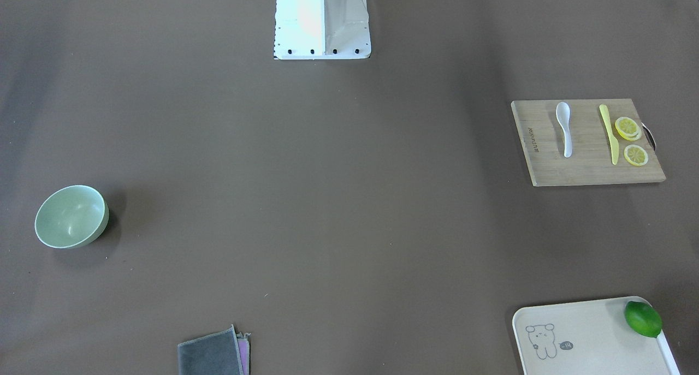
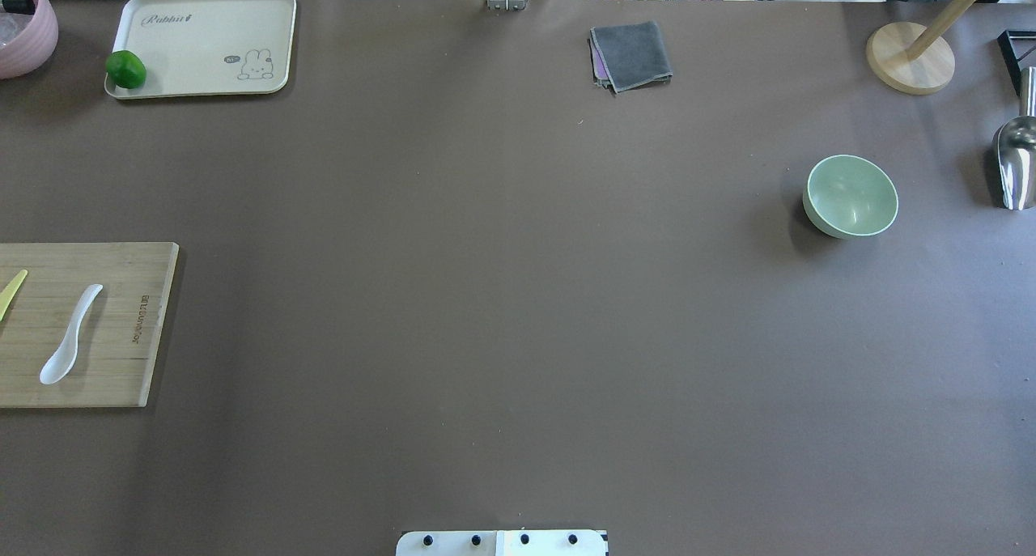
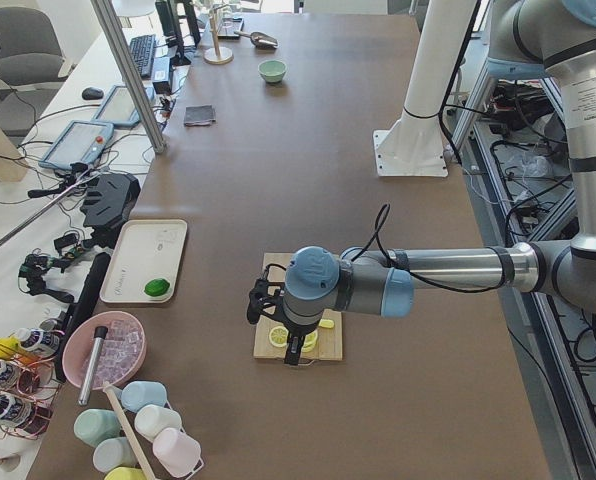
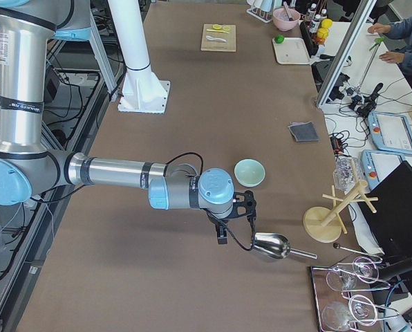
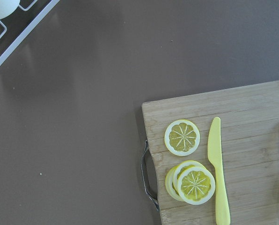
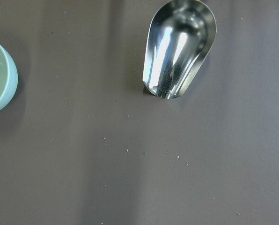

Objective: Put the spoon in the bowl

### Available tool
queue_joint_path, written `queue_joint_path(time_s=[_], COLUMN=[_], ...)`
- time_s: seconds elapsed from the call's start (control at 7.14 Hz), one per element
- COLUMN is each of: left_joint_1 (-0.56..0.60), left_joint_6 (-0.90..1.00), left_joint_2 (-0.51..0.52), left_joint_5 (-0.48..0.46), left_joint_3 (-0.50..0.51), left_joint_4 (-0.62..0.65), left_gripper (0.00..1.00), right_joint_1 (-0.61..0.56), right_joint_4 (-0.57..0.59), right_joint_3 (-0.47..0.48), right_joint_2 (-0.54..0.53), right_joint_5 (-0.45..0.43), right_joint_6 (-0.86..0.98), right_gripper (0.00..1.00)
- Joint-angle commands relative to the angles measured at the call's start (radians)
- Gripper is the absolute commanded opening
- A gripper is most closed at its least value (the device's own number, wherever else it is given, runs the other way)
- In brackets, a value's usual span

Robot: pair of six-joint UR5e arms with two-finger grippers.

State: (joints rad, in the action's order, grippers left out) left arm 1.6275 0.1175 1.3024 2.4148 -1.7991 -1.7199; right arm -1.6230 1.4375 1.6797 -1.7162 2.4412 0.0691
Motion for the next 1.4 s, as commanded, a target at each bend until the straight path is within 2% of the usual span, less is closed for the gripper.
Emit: queue_joint_path(time_s=[0.0, 0.14, 0.42, 0.84, 1.26], left_joint_1=[0.000, -0.001, -0.001, -0.006, -0.009], left_joint_6=[-0.005, -0.005, -0.009, -0.010, -0.009], left_joint_2=[0.000, 0.001, 0.001, 0.008, 0.011], left_joint_5=[0.000, 0.001, 0.010, 0.014, 0.012], left_joint_3=[0.000, -0.003, -0.005, -0.003, 0.003], left_joint_4=[-0.003, -0.003, -0.013, -0.021, -0.023], left_gripper=[0.98, 0.98, 0.98, 0.98, 0.98], right_joint_1=[0.002, 0.011, 0.102, 0.266, 0.349], right_joint_4=[-0.002, -0.002, -0.038, -0.242, -0.252], right_joint_3=[0.000, 0.000, 0.008, -0.014, -0.174], right_joint_2=[0.004, 0.010, 0.018, 0.042, 0.222], right_joint_5=[-0.002, -0.001, 0.007, -0.017, -0.025], right_joint_6=[-0.003, -0.009, -0.200, -0.510, -0.584], right_gripper=[1.00, 1.00, 1.00, 1.00, 1.00])
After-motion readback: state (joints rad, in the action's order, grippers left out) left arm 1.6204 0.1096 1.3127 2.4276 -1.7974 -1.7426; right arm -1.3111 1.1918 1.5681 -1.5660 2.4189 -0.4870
